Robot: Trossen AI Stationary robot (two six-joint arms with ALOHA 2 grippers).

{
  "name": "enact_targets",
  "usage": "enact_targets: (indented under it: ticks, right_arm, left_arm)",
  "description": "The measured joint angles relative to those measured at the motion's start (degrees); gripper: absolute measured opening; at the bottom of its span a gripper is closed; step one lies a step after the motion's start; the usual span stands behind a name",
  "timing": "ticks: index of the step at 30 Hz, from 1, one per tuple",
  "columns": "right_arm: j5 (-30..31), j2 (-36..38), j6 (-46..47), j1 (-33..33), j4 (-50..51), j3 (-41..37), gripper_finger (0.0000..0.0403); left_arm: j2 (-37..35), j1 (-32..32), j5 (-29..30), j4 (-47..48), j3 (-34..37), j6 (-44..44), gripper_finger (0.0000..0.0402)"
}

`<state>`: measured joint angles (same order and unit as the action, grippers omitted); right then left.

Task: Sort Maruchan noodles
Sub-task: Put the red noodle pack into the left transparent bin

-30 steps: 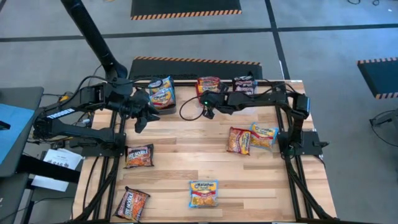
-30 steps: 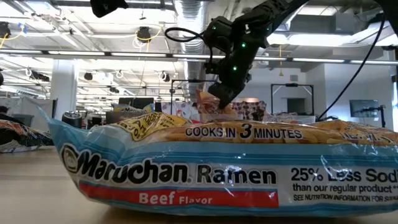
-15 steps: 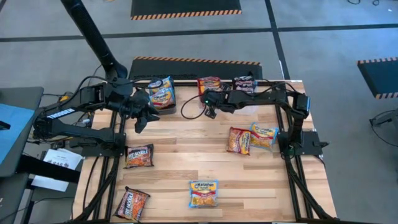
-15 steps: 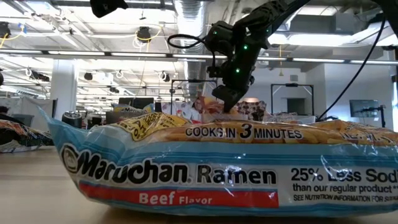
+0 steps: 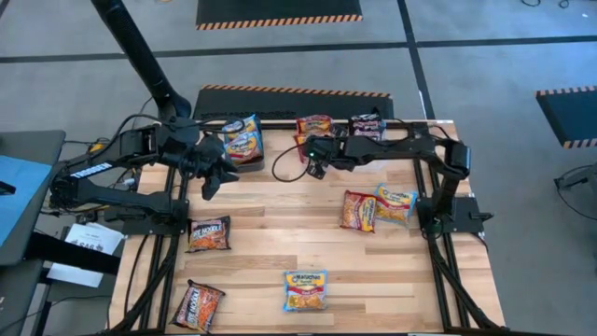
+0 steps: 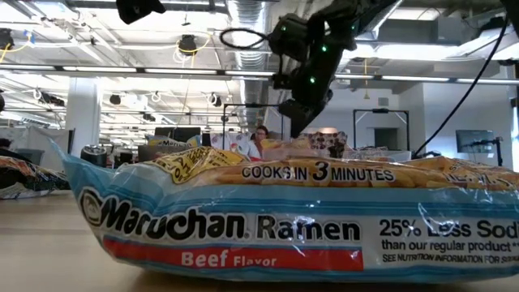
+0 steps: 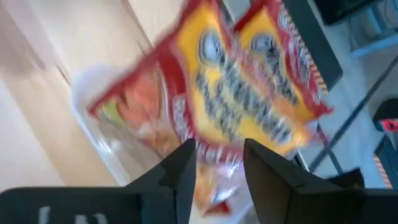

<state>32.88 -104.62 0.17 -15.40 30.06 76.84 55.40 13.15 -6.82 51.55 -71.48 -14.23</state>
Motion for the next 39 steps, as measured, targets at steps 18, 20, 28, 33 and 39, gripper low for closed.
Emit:
enact_targets:
  ticks: [18,20,28,33,39]
  right_arm:
    - [-28.88,1.16,3.31,-7.65,1.73,4.11,0.0109]
    - [-31.54,1.16,3.31,-8.48,2.42,4.11,0.0103]
    - [-33.32,-1.86,3.49,-9.42,4.73,4.11,0.0102]
    - [-32.50,-3.34,4.35,-9.51,4.29,4.06,0.0102]
    - [-32.51,-5.49,4.37,-9.74,3.90,4.20,0.0102]
  left_arm:
    - [0.00,0.01,0.15,0.48,0.00,0.02,0.0123]
    - [0.00,0.00,0.17,0.48,0.00,0.02,0.0123]
    - [0.00,0.00,0.21,0.50,0.00,0.02,0.0123]
    - [-0.02,-0.01,0.21,0.52,0.00,0.04,0.0123]
    - [0.00,0.02,0.21,0.55,0.00,0.04,0.0123]
